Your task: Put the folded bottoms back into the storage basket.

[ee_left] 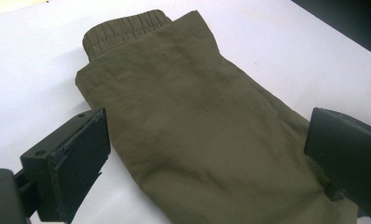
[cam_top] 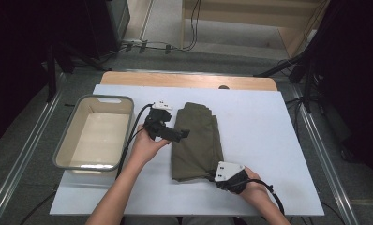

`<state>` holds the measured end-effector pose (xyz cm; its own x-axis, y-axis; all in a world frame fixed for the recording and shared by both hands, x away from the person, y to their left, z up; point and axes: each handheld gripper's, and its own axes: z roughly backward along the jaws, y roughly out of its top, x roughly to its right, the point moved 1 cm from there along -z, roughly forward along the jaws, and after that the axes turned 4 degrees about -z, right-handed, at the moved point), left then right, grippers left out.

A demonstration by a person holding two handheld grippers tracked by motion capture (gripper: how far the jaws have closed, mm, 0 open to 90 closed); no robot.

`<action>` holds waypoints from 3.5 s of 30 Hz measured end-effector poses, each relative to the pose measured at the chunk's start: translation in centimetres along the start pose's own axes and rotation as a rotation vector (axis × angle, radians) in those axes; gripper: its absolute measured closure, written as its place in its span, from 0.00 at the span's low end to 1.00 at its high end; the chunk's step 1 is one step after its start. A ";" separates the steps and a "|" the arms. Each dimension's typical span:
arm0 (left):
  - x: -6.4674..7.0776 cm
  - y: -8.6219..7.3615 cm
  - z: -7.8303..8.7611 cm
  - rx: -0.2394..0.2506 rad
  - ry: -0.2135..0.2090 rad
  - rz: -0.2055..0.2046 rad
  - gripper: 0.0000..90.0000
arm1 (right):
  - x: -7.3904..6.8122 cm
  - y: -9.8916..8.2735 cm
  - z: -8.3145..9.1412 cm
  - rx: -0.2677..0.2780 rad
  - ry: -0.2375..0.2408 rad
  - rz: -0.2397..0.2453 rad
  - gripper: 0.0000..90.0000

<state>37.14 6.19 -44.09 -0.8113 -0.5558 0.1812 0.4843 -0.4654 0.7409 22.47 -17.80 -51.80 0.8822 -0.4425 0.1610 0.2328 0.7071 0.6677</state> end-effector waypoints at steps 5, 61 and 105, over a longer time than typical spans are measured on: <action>-0.4 0.3 -0.5 -0.025 -0.001 0.004 0.00 | 0.0 0.0 0.0 -0.002 0.002 0.000 0.87; -6.1 0.8 -5.5 -0.123 -0.029 0.179 0.01 | 0.1 0.0 0.0 0.000 0.009 0.003 0.86; -6.5 -0.4 -7.7 -0.132 -0.024 0.200 0.42 | 0.1 0.0 0.0 0.002 0.011 0.001 0.85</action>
<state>44.75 4.69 -50.51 -0.7019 -0.6299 0.3325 0.6735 -0.4349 0.5977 22.52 -17.84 -51.82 0.8867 -0.4360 0.1539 0.2311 0.7063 0.6692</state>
